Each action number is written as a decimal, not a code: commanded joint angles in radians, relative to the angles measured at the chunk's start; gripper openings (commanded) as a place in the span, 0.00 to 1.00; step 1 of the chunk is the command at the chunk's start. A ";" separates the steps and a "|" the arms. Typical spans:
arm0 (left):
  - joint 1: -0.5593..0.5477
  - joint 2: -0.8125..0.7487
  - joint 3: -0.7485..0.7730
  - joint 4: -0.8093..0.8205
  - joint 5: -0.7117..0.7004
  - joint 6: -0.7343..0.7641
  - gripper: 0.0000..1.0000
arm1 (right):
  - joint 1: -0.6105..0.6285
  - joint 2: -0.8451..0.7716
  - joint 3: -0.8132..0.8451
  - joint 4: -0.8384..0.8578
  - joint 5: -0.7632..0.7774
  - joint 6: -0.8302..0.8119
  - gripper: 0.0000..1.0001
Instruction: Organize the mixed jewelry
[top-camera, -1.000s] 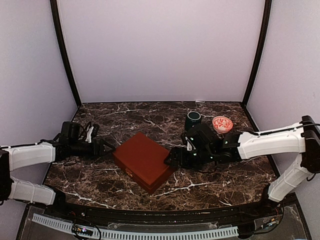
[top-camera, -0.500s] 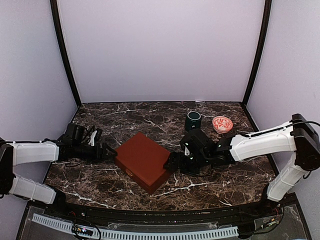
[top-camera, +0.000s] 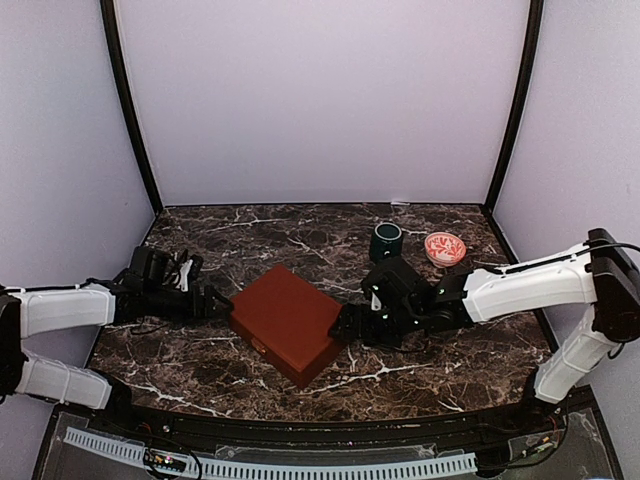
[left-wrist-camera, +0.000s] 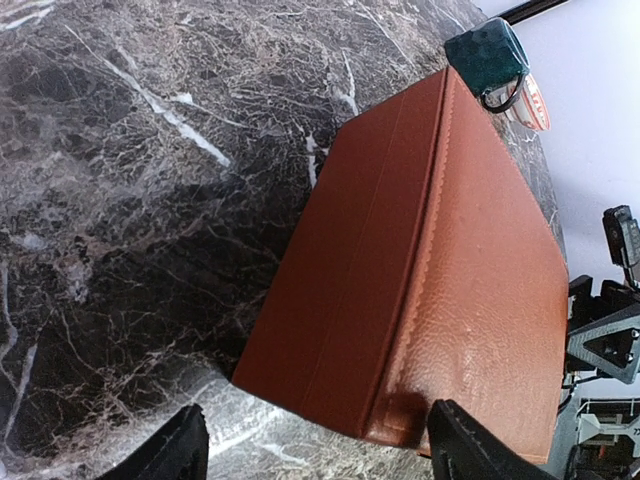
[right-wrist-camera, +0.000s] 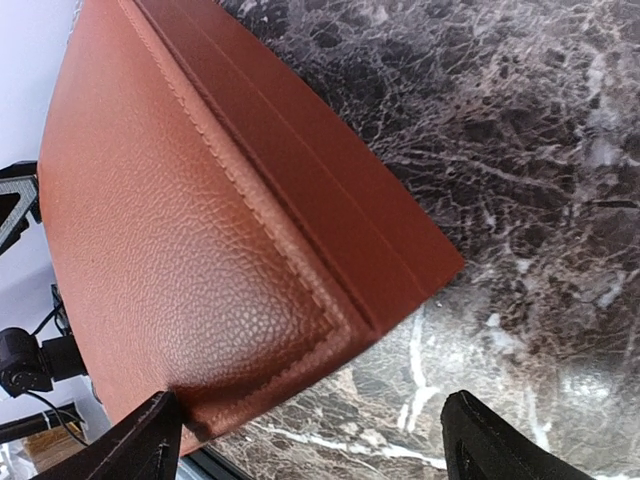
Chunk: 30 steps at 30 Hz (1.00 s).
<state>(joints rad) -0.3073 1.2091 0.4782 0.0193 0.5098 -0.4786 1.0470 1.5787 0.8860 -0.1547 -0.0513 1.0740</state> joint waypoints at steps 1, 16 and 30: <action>-0.006 -0.086 0.031 -0.051 -0.103 0.033 0.78 | 0.007 -0.075 0.028 -0.115 0.103 -0.106 0.93; 0.033 0.166 0.323 0.157 -0.245 0.174 0.83 | -0.284 -0.081 0.198 -0.151 0.268 -0.571 1.00; 0.464 0.167 0.078 0.545 -0.423 0.175 0.87 | -0.957 -0.255 -0.145 0.276 0.106 -0.731 1.00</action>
<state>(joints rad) 0.0853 1.4693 0.6392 0.4591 0.2146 -0.3256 0.2115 1.4395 0.8490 -0.0570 0.1055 0.3843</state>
